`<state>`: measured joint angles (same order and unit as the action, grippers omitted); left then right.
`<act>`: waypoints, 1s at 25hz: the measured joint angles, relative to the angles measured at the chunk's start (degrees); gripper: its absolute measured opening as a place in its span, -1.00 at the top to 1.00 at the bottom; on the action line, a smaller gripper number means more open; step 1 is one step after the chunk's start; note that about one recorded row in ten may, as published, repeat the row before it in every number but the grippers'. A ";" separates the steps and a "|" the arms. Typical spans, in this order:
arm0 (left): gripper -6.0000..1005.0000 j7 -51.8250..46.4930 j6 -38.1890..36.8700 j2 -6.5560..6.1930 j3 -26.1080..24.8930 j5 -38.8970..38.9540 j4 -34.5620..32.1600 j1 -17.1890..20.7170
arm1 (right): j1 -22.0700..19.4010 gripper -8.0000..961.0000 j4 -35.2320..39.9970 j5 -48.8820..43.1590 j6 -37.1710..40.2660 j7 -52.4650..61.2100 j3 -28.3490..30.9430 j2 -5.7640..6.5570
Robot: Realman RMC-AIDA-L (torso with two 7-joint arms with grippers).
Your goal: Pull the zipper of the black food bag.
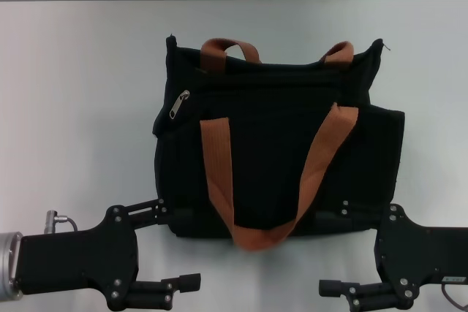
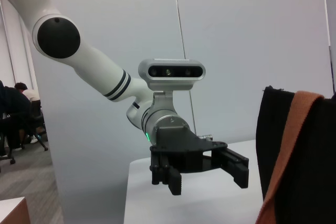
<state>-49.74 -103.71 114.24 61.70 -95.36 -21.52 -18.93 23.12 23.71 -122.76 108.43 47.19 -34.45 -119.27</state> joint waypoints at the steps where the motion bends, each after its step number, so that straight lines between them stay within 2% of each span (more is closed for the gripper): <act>1: -0.66 -0.02 0.09 0.01 0.00 0.00 0.09 -0.02 | 0.13 -0.71 -0.19 0.08 -0.12 0.00 0.06 0.00; 14: -0.66 -0.96 0.31 0.70 -1.88 0.12 0.61 0.51 | 1.75 -0.71 -1.47 0.51 -0.34 -1.30 0.26 0.00; 25: -0.66 -0.45 -1.11 0.59 -1.95 0.16 0.09 -0.22 | 2.12 -0.71 -2.64 0.51 -1.89 -1.63 0.54 -0.14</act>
<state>-50.20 -104.82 114.83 59.75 -95.20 -21.43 -19.15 25.24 21.07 -122.24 106.55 45.56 -33.91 -119.41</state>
